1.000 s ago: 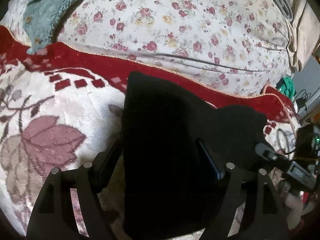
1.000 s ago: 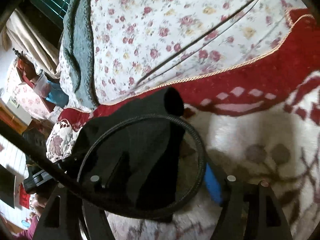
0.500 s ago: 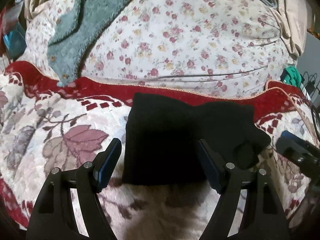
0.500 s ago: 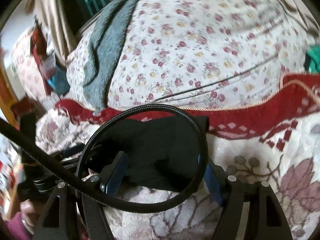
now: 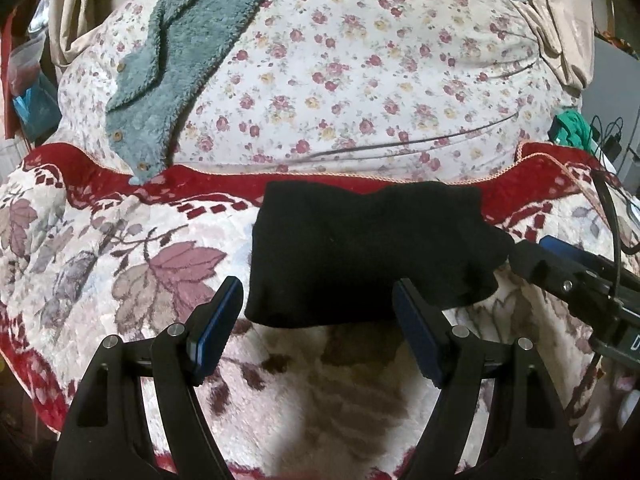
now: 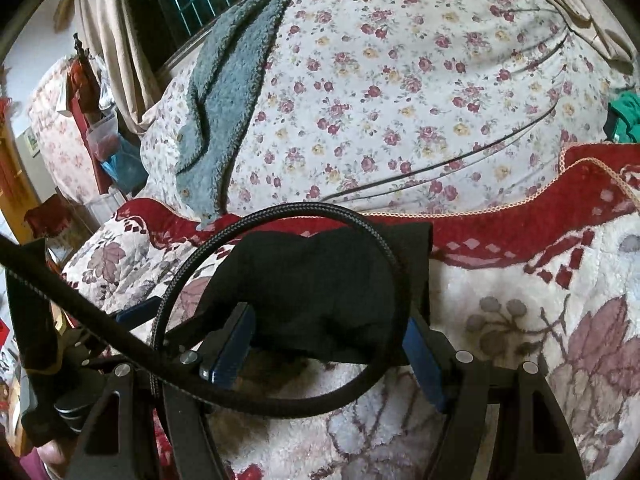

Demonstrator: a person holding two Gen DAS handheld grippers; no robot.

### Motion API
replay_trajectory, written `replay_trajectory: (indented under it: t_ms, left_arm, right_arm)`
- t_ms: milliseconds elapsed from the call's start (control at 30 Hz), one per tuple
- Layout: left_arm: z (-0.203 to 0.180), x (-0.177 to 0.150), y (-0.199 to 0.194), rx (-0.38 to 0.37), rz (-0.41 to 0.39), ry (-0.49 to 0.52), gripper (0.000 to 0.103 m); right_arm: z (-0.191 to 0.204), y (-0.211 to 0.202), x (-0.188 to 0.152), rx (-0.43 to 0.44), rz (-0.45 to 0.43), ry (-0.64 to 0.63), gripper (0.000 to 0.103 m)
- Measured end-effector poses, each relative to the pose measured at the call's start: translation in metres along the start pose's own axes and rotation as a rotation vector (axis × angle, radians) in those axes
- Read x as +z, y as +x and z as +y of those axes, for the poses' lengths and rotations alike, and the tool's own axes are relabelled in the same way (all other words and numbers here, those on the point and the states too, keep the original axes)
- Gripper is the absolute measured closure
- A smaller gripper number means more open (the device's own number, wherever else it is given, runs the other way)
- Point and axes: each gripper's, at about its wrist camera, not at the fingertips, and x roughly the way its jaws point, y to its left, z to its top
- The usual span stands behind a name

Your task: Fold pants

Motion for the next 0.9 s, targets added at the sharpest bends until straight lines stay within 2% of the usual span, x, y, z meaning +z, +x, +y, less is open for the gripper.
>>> replay_trajectory:
  t_ms: [900]
  left_arm:
    - [-0.004,-0.003,-0.012,0.0,-0.011,-0.008,0.025]
  right_arm:
    - [0.003,-0.004,-0.005,0.026,0.011,-0.009,0.03]
